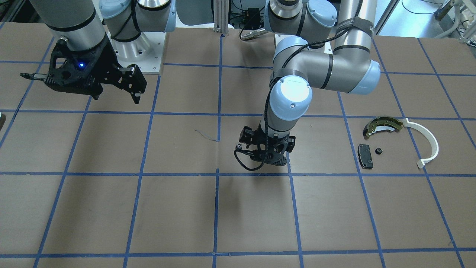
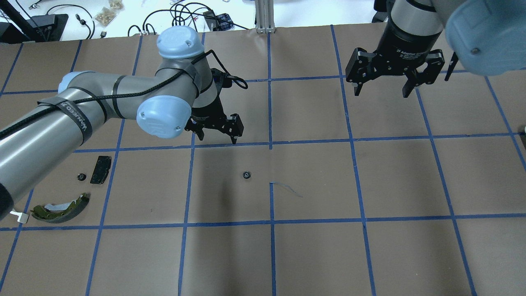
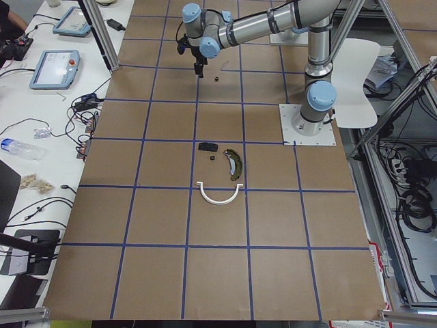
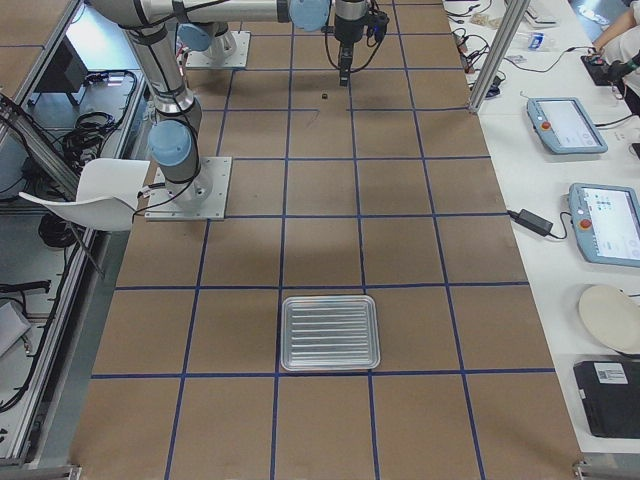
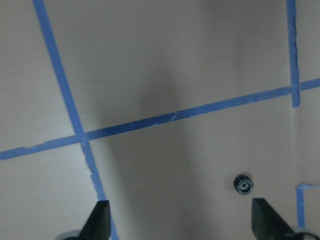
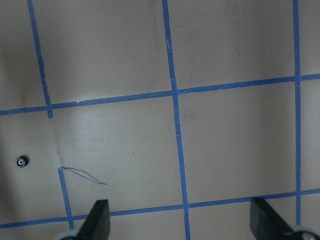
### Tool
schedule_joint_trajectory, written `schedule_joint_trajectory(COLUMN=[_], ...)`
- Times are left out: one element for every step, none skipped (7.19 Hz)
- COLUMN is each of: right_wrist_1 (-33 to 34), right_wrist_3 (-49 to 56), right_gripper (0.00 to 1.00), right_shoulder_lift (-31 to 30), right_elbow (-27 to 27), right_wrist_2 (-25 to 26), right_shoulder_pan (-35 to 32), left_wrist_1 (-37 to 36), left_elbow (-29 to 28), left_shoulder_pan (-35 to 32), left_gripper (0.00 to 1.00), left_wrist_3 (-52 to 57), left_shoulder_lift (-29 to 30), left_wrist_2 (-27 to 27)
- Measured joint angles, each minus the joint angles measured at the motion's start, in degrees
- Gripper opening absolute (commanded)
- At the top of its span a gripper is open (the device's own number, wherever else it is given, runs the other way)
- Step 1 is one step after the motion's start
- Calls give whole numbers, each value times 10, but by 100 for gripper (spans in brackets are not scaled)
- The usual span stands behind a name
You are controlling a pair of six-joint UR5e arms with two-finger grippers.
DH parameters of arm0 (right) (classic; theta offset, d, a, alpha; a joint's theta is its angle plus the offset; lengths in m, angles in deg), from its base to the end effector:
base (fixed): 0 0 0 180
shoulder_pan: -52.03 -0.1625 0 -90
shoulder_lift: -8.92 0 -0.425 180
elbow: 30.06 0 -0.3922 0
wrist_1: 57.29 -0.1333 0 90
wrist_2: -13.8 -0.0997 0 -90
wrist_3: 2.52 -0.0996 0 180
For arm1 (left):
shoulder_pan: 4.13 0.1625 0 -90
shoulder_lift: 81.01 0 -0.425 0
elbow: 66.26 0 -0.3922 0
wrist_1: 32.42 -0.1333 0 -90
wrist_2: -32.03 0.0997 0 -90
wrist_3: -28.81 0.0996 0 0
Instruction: Place bearing gear from tray to pile
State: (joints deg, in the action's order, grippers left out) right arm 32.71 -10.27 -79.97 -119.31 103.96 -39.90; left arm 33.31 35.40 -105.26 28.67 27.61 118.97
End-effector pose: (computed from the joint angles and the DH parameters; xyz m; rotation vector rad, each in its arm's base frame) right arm 0.1498 -0.4947 0.4847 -0.1593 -3.1342 -0.0095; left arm -0.2447 -0.5258 0.2581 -0.2920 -3.0804 -0.1698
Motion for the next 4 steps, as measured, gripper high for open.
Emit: schedule_joint_trajectory(right_wrist_1=[-1, -3, -4, -5], right_wrist_3=[1, 2, 9, 24], right_gripper=[100, 100, 100, 100], right_shoulder_lift=[-8, -13, -17, -19], right_elbow=[-4, -7, -9, -10], right_wrist_2=[0, 0, 0, 1], right_shoulder_pan=[0, 0, 1, 0], left_wrist_1=[-44, -86, -118, -134], left_elbow=[32, 61, 83, 100], left_shoulder_pan=[-11, -16, -18, -19], left_gripper=[100, 100, 100, 100], left_wrist_3=[-17, -24, -26, -27], left_shoulder_lift=[4, 8, 11, 12], left_wrist_2=[-11, -33, -49, -55])
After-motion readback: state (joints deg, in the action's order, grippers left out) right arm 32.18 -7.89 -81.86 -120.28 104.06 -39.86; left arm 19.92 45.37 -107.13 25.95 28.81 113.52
